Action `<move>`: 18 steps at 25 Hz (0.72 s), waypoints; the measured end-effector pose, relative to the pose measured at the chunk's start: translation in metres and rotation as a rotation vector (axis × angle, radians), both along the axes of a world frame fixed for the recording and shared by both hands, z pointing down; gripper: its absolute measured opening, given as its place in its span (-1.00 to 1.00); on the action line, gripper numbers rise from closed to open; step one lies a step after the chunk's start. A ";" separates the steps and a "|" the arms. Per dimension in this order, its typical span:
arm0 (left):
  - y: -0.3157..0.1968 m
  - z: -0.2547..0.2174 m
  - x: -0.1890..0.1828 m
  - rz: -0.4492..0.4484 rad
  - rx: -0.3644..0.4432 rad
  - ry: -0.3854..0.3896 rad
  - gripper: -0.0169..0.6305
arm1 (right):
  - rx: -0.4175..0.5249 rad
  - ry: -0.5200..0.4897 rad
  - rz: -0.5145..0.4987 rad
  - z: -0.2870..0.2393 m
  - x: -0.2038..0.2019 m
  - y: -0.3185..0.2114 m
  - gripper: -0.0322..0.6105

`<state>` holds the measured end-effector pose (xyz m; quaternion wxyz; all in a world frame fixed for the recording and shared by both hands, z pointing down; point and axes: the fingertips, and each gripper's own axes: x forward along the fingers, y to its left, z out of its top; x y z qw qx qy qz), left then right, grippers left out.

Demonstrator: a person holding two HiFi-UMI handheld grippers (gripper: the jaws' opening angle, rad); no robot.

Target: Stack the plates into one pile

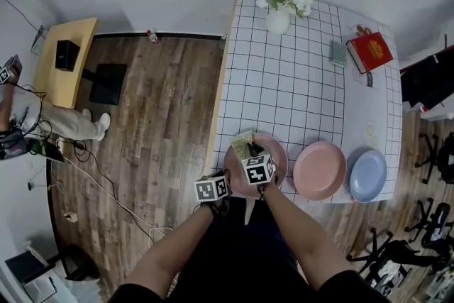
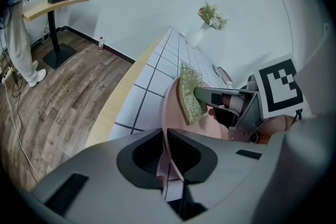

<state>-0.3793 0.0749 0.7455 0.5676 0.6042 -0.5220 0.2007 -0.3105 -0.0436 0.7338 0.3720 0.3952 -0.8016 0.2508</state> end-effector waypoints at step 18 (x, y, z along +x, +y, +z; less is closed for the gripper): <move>0.001 0.002 -0.001 -0.038 -0.008 0.002 -0.89 | 0.033 0.046 -0.186 0.004 -0.028 0.021 -0.72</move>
